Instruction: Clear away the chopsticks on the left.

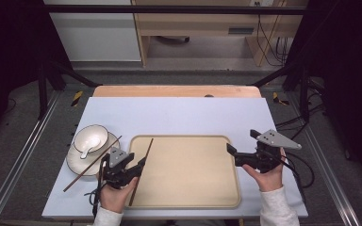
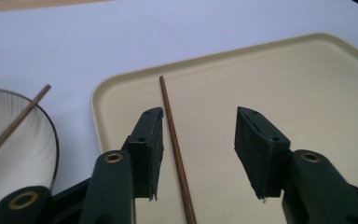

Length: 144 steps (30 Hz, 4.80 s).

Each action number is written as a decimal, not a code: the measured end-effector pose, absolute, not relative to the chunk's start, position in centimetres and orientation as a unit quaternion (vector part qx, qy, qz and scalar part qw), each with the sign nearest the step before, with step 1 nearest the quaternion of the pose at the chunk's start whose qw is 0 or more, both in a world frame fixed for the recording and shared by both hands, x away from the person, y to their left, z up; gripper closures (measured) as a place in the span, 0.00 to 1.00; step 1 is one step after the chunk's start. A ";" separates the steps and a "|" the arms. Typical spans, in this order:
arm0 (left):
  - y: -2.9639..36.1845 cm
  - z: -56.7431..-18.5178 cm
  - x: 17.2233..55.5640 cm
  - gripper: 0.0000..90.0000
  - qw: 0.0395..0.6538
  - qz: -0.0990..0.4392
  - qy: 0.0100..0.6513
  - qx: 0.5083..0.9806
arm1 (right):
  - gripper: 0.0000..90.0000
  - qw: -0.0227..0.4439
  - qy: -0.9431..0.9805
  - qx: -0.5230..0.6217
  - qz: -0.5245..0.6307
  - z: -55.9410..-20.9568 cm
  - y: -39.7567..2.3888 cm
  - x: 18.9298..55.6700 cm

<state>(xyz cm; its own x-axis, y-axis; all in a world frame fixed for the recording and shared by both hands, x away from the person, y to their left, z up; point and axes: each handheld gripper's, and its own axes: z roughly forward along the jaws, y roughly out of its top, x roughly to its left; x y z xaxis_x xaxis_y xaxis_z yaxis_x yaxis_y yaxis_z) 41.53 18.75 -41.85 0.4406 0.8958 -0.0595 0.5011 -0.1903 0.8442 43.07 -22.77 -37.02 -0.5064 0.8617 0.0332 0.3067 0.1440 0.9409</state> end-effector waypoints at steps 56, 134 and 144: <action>33.7 -44.6 41.9 0.50 0.345 0.244 0.490 0.763 | 0.04 0.267 0.716 0.415 0.493 -37.7 -22.1 43.5; 25.1 -43.1 40.0 0.94 0.385 0.246 0.503 0.733 | 0.04 0.270 0.715 0.415 0.493 -37.5 -22.5 43.3; 23.7 -43.0 39.7 0.94 0.390 0.261 0.511 0.720 | 0.04 0.271 0.715 0.417 0.492 -37.5 -22.4 43.4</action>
